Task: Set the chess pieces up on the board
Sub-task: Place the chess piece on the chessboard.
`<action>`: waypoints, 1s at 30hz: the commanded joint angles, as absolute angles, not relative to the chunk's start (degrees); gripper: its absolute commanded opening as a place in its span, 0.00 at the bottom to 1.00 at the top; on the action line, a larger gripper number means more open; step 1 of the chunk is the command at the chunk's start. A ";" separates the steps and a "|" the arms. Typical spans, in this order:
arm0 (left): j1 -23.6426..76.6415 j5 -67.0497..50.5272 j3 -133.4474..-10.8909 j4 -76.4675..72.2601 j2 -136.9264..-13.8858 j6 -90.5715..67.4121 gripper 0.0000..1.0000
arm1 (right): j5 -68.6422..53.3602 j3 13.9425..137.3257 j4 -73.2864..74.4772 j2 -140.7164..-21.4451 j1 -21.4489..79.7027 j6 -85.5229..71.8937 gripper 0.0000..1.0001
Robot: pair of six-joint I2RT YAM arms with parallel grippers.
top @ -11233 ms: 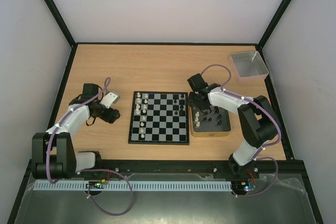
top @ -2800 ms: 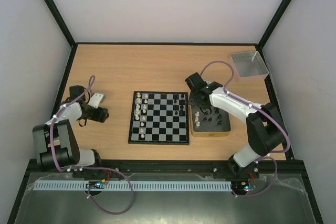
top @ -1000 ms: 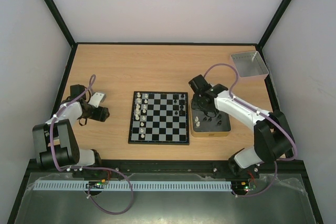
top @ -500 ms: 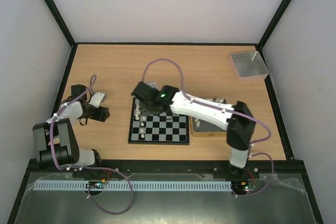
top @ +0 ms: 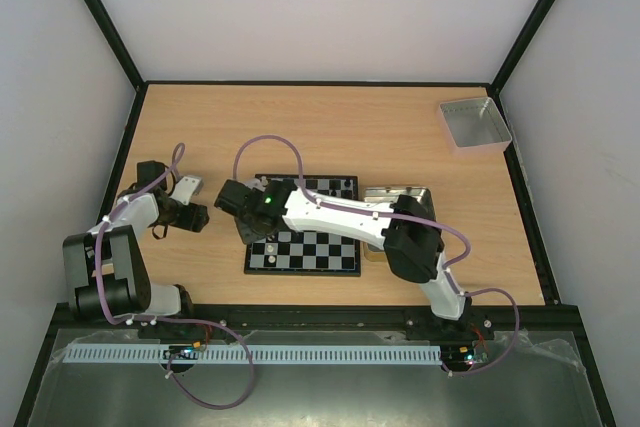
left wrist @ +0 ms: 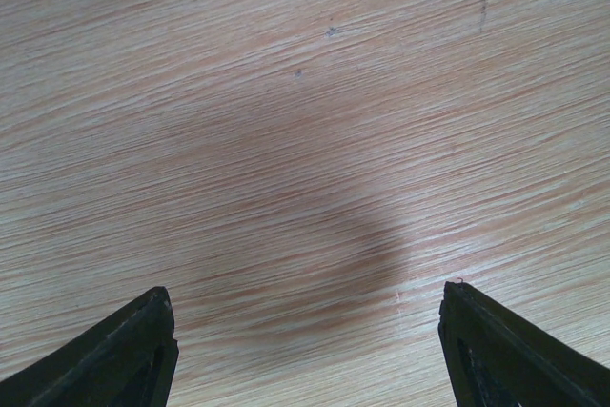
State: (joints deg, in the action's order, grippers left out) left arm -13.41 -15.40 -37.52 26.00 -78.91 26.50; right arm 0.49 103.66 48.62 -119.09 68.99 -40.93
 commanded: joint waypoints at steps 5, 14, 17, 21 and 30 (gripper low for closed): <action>-13.19 -15.47 -37.78 25.93 -78.71 26.09 0.75 | 0.12 105.86 49.67 -122.01 69.26 -39.73 0.09; -13.20 -15.72 -37.65 26.09 -78.41 26.32 0.75 | -0.01 107.20 48.96 -125.05 69.14 -39.30 0.09; -13.26 -15.82 -37.64 26.10 -78.33 26.37 0.75 | -0.07 107.33 48.81 -125.48 68.94 -39.21 0.09; -13.27 -15.79 -37.58 26.10 -78.18 26.40 0.75 | -0.09 106.86 48.62 -125.85 68.57 -39.10 0.09; -13.19 -15.89 -37.56 26.13 -78.16 26.45 0.75 | 0.00 105.59 47.64 -125.49 67.46 -39.28 0.09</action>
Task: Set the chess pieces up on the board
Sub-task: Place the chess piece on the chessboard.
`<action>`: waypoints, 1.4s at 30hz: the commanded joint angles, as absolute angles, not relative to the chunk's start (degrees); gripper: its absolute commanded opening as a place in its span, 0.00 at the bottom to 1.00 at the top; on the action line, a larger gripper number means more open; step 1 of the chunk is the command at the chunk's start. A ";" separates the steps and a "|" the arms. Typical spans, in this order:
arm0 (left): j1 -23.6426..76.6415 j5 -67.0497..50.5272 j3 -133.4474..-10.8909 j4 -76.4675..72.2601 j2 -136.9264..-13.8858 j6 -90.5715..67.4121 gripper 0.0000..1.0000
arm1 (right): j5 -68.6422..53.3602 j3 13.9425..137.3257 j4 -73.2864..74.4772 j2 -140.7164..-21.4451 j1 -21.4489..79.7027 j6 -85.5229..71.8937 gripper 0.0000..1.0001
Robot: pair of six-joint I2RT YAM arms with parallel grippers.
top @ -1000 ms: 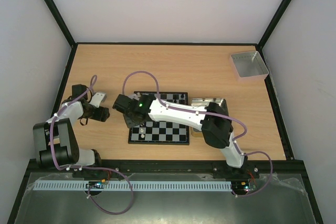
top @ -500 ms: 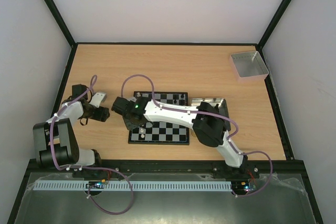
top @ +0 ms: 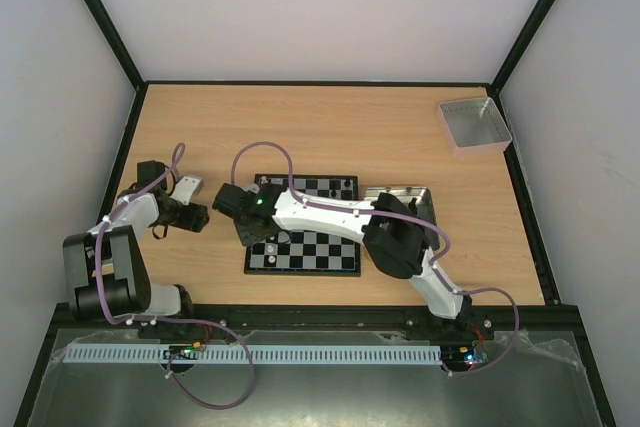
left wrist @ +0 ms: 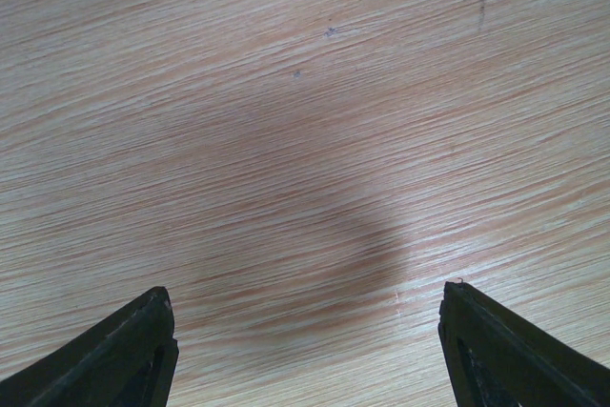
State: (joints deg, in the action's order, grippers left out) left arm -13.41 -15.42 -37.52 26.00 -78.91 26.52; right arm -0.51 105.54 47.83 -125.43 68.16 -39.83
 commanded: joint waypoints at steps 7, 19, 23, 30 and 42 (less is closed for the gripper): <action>-13.27 -15.91 -37.45 25.93 -78.40 26.45 0.75 | -0.13 105.25 47.63 -125.53 67.11 -39.20 0.09; -13.27 -15.99 -37.39 25.85 -78.50 26.54 0.76 | -0.98 104.28 47.30 -125.60 67.10 -39.11 0.10; -13.27 -16.08 -37.43 25.85 -78.74 26.62 0.76 | -1.24 104.35 47.11 -126.07 67.06 -39.11 0.10; -13.23 -16.34 -37.21 25.63 -79.04 26.72 0.76 | -0.95 104.60 47.02 -126.62 66.98 -39.02 0.11; -13.25 -16.17 -36.87 25.71 -78.73 27.16 0.76 | -1.15 106.01 47.35 -127.59 66.62 -38.93 0.15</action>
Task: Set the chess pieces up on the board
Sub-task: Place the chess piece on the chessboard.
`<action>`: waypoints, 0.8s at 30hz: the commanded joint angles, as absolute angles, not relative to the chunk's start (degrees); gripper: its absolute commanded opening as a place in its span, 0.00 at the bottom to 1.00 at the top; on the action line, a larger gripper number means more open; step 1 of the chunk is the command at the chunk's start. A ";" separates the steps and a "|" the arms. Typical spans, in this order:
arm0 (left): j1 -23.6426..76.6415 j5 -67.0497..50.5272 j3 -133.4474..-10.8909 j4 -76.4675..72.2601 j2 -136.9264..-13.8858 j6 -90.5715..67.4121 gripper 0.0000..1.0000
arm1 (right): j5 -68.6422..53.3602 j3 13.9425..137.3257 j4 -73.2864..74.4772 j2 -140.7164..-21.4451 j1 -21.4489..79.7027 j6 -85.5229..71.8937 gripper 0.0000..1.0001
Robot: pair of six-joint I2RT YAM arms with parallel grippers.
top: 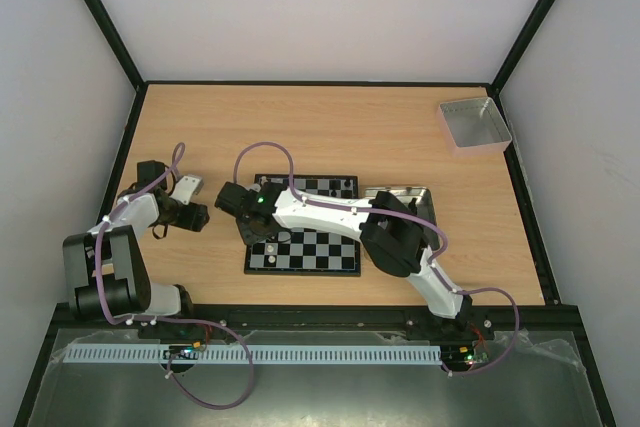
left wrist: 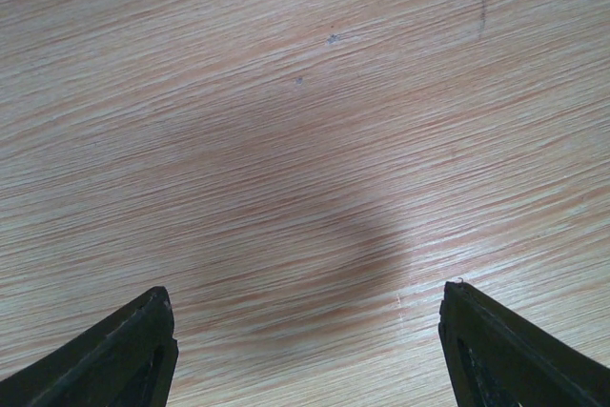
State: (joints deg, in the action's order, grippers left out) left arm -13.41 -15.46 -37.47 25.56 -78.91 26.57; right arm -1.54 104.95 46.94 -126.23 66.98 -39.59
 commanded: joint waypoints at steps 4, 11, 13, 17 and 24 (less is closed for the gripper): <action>-13.26 -16.26 -36.67 25.51 -78.74 27.11 0.76 | -1.14 106.16 47.55 -127.48 66.66 -39.05 0.18; -13.26 -16.30 -36.24 25.25 -78.69 27.16 0.76 | -0.99 106.25 47.64 -126.80 66.62 -39.36 0.19; -13.19 -16.19 -36.20 25.24 -78.65 27.09 0.76 | -0.72 106.44 47.81 -126.38 66.62 -39.37 0.19; -13.27 -16.02 -36.18 25.32 -78.18 27.07 0.76 | -0.35 106.79 48.34 -125.43 66.62 -39.54 0.19; -13.20 -15.70 -36.01 25.31 -78.25 27.16 0.76 | -0.77 106.42 47.92 -123.32 66.64 -39.29 0.26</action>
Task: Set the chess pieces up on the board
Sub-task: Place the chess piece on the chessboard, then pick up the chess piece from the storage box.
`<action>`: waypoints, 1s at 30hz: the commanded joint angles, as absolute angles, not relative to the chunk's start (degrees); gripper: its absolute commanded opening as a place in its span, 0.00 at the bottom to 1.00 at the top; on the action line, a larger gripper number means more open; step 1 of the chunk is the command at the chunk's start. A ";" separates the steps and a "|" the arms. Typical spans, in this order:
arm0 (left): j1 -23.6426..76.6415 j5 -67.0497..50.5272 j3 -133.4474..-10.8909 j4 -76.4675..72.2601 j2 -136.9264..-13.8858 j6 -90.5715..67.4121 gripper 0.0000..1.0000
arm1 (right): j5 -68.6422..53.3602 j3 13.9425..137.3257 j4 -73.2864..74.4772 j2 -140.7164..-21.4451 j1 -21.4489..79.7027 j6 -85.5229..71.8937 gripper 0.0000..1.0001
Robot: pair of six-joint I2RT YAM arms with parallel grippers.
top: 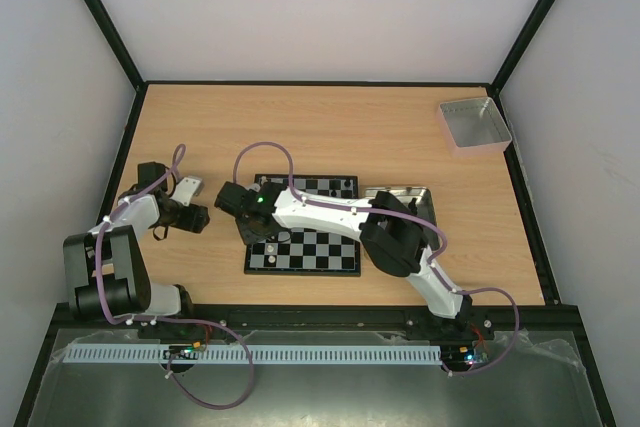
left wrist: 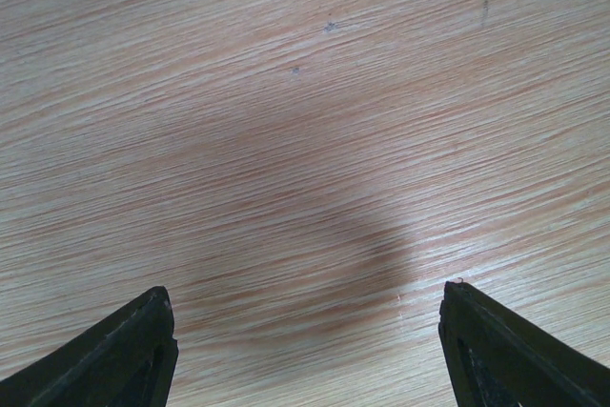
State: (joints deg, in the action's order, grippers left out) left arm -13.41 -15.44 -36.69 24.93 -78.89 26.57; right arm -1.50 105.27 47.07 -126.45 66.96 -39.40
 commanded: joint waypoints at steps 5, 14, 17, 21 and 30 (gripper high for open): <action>-13.34 -15.14 -35.75 25.71 -77.29 27.22 0.76 | 0.25 105.00 48.36 -120.74 66.63 -39.52 0.26; -13.31 -13.87 -36.78 27.30 -75.74 27.86 0.76 | 9.42 88.15 47.75 -102.58 60.12 -42.50 0.26; -13.35 -13.64 -37.70 27.89 -75.57 27.90 0.76 | 9.97 77.65 45.28 -95.04 53.16 -43.06 0.26; -13.26 -13.58 -38.70 28.72 -75.66 27.95 0.76 | 9.98 67.17 43.10 -87.48 45.98 -43.64 0.25; -13.26 -13.49 -39.47 29.01 -76.68 27.77 0.76 | 8.78 55.61 40.99 -80.31 39.11 -44.65 0.25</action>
State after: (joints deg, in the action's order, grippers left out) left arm -13.41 -13.76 -37.95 27.62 -76.60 27.42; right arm 8.58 58.81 42.96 -83.46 40.99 -43.72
